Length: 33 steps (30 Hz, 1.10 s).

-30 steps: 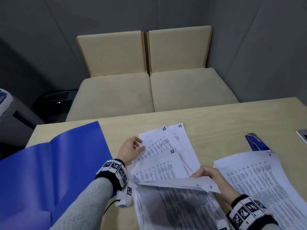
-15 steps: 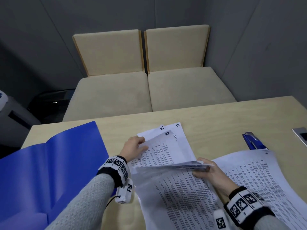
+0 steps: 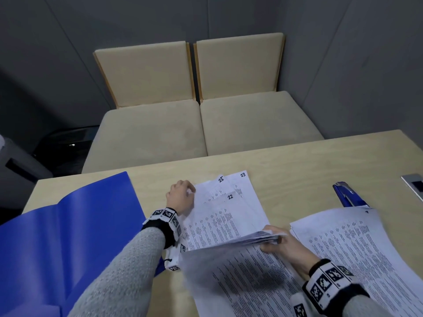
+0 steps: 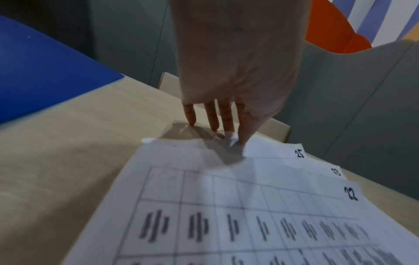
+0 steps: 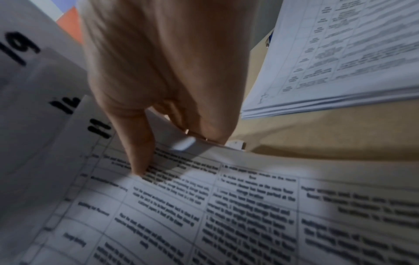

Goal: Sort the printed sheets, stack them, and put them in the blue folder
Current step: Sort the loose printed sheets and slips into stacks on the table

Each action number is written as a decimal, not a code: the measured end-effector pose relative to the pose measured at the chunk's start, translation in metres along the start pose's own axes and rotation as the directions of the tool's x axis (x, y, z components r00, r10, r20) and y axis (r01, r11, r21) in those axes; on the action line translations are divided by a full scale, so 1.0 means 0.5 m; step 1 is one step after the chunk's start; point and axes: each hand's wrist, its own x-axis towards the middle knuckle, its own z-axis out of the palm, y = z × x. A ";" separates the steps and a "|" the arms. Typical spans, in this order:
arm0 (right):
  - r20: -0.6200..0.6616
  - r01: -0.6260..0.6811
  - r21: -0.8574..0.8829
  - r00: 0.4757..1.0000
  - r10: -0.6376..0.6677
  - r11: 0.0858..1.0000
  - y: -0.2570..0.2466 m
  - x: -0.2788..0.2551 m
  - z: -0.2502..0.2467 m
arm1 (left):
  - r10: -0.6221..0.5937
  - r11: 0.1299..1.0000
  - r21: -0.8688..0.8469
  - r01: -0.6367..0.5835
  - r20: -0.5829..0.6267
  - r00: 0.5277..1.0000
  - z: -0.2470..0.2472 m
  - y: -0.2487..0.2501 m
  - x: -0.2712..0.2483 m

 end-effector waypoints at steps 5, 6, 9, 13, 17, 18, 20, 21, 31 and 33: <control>0.032 -0.030 0.007 0.999 0.029 1.000 -0.010 -0.001 0.003 | -0.001 0.998 -0.057 0.002 0.024 1.000 -0.009 -0.003 0.005; 0.042 -0.035 0.014 0.999 0.035 0.999 -0.008 -0.001 0.000 | -0.002 0.991 -0.130 0.003 0.014 1.000 -0.012 -0.002 0.001; 0.053 -0.048 0.006 0.997 0.047 0.999 -0.008 0.002 -0.004 | 0.013 0.940 -0.341 -0.026 -0.041 0.999 -0.034 0.003 -0.006; 0.064 -0.038 -0.042 0.997 0.041 0.998 -0.014 0.005 -0.001 | 0.147 0.827 -0.551 -0.112 0.019 0.989 -0.072 0.007 -0.017; 0.050 -0.023 -0.078 0.998 0.027 0.997 -0.019 0.003 0.006 | 0.167 0.900 -0.382 -0.211 -0.145 0.975 -0.095 0.018 -0.033; 0.049 -0.018 -0.071 0.999 0.022 0.997 -0.020 0.001 0.008 | 0.210 0.926 -0.271 -0.263 -0.210 0.955 -0.102 0.021 -0.035; 0.047 -0.010 -0.061 0.999 0.013 0.998 -0.023 -0.003 0.012 | 0.348 0.919 -0.083 -0.385 -0.287 0.892 -0.120 0.041 -0.047; 0.049 -0.010 -0.060 0.999 0.012 0.998 -0.026 -0.005 0.016 | 0.414 0.902 0.006 -0.431 -0.295 0.861 -0.130 0.054 -0.058; 0.102 -0.009 -0.020 0.995 0.011 1.000 -0.032 -0.010 0.020 | 0.497 0.848 0.174 -0.501 -0.591 0.636 -0.260 0.104 -0.101; 0.101 -0.001 0.008 0.995 0.000 1.000 -0.024 -0.017 0.015 | 0.436 0.844 0.117 -0.524 -0.719 0.541 -0.314 0.115 -0.100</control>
